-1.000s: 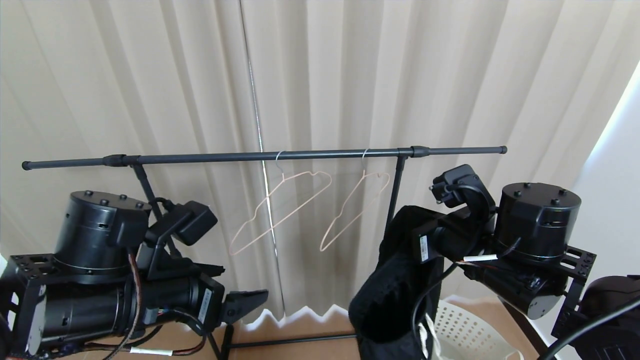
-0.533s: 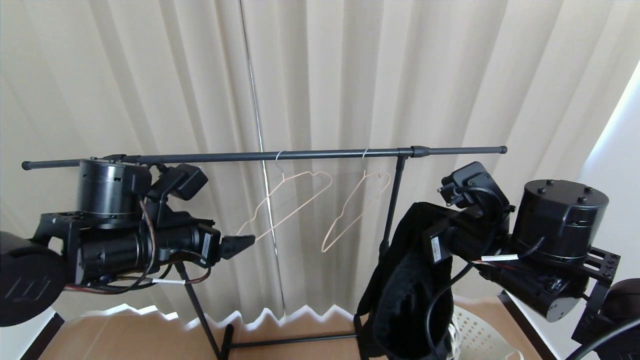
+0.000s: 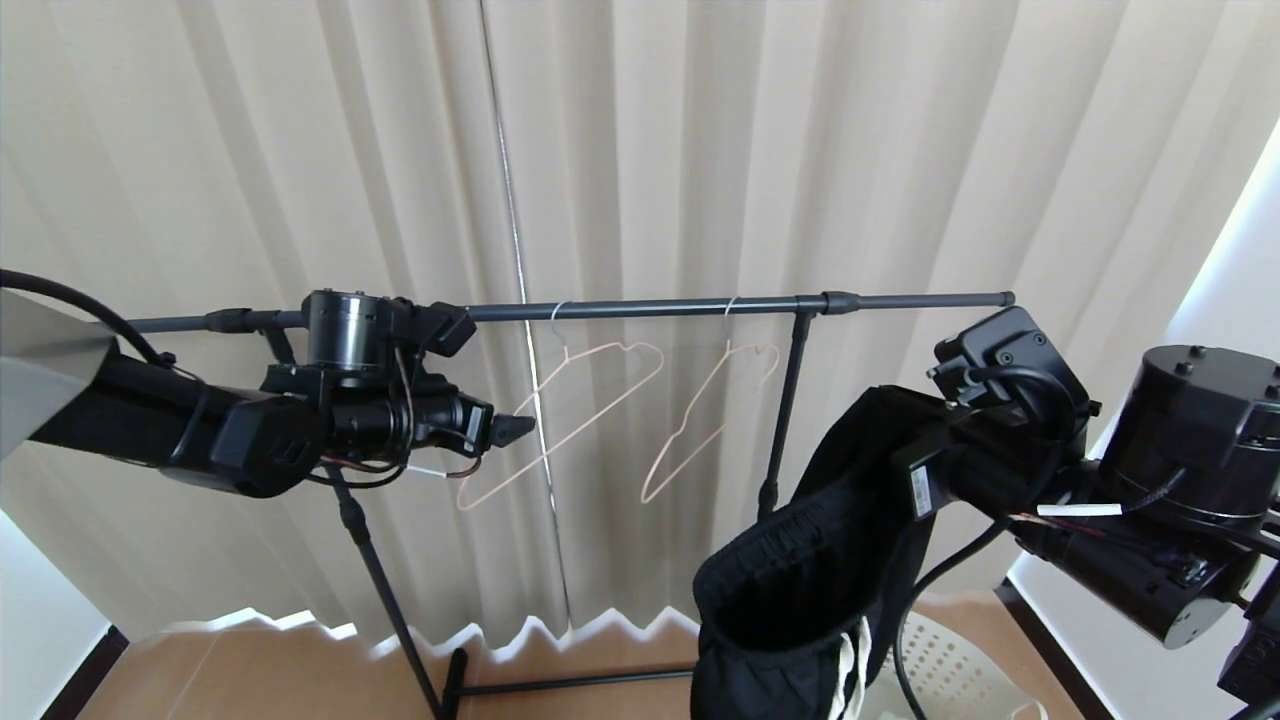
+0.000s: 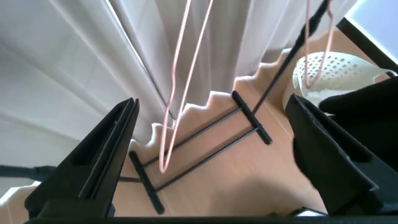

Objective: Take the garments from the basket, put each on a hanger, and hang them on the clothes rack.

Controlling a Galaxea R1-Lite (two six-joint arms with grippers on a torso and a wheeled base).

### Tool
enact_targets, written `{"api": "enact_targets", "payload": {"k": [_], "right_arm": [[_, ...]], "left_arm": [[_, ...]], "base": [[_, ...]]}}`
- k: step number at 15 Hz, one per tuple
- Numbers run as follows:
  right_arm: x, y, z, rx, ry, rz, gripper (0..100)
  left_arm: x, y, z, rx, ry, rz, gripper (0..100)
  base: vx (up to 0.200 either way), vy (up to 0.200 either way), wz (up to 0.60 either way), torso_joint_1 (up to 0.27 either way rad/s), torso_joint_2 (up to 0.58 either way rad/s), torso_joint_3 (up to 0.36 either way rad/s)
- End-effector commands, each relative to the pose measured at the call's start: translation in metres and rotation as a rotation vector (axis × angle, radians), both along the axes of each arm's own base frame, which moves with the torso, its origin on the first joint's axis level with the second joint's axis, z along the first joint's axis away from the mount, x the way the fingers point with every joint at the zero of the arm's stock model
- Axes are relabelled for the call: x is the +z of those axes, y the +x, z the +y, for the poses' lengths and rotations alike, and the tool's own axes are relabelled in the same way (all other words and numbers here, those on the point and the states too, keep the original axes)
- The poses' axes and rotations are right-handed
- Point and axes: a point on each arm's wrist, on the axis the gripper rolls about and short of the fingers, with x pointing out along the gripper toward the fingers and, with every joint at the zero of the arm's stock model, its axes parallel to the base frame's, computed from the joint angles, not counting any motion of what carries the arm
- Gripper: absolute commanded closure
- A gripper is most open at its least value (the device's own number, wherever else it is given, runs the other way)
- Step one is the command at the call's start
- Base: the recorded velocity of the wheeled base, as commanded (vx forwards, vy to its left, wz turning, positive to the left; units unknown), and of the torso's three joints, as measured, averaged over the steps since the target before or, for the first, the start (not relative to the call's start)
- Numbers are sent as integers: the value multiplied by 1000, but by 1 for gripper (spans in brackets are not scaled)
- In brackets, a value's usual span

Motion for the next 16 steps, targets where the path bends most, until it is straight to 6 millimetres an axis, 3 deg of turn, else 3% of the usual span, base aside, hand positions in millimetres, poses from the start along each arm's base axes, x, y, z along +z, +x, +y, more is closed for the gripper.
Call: {"api": "enact_targets", "payload": {"k": [1,6,10,16], "right_arm": [[2,-2,-1,1,-1,-8,100],[-1,0,0,8,-32,-6,100],[-5,4,2,8,-37,3,100],[-4,6,0,2,-37,1,100]], "left_arm": [[-21,35,-7,1,14,1,0],[-42,75,-15,1,13,-26,0],[-57,95,-19,15,18,-38,0],[-78,101,-20,26,33,-5,0]], "base": [[0,0,0,0,0,0],[0,0,0,0,0,0],[0,0,0,0,0,0],[0,0,0,0,0,0]]}}
